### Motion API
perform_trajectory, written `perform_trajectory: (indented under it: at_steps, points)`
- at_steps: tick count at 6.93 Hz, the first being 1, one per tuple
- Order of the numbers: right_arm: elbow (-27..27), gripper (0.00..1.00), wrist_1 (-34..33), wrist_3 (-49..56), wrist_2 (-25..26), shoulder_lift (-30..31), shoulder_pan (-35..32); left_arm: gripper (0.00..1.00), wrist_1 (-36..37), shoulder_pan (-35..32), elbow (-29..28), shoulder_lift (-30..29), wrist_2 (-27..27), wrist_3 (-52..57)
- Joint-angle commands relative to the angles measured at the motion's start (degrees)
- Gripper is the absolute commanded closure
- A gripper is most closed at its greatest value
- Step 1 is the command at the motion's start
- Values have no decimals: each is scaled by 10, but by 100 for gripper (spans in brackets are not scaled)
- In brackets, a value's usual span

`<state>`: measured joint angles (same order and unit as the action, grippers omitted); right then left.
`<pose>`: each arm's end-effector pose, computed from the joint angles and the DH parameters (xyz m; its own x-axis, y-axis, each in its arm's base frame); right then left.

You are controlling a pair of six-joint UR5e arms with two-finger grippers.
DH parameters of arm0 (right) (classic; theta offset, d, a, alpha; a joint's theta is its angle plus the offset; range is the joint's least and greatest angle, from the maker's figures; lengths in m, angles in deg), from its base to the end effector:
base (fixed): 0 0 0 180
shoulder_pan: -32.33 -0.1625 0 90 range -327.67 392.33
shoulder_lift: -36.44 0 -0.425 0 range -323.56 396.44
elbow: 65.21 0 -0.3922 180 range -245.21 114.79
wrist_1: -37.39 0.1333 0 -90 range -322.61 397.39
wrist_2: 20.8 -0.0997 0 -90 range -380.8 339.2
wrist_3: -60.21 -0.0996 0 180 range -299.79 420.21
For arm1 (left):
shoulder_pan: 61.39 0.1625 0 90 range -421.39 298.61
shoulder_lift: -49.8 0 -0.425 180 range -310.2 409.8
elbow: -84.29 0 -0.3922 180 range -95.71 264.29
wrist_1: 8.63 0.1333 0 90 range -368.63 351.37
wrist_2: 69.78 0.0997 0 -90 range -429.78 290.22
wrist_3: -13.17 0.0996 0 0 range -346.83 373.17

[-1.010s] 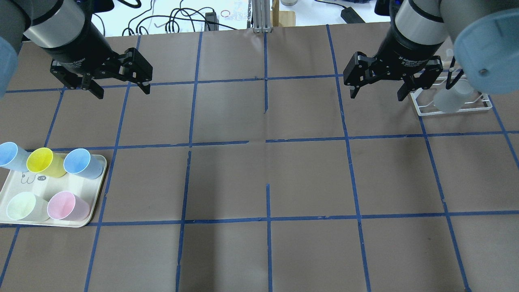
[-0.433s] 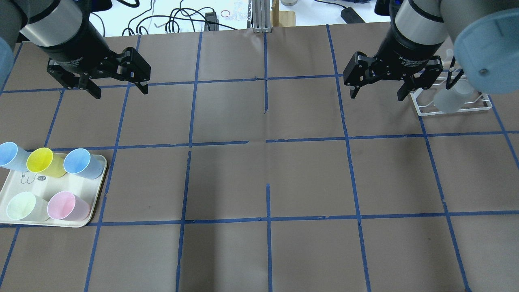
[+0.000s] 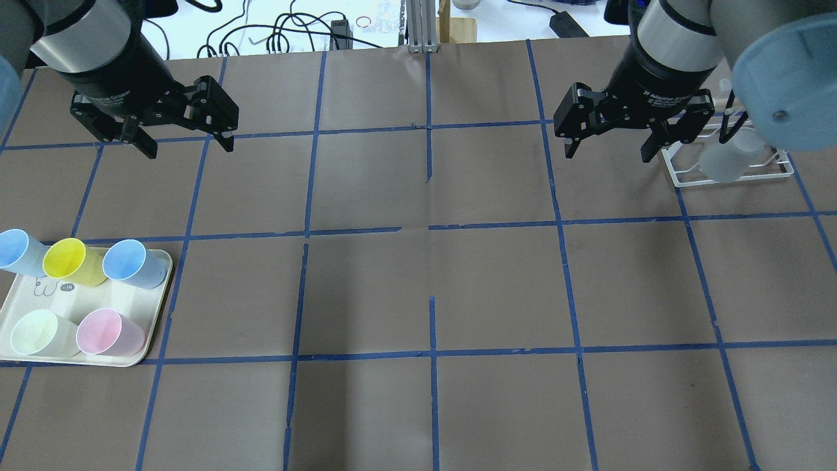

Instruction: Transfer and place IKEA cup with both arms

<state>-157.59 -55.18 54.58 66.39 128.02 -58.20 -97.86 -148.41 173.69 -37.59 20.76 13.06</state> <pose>0.1426 -0.4819 0.4855 -0.9948 0.0874 -0.0518 0.0888 0.9957 -0.0259 -0.1073 -0.4848 0.5166 -0.9985 -0.0546 -0.0093 -0.0538 0.9961 -0.0694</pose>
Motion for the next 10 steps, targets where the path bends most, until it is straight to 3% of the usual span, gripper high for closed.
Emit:
perform_trajectory:
  at_steps: [1, 10]
  points:
    - [0, 0, 1, 0, 0, 0, 0, 0, 0, 2, -2, -2, 0, -1]
    - [3, 0, -1, 1, 2, -1, 1, 0, 4, 1, 9, 4, -3, -2]
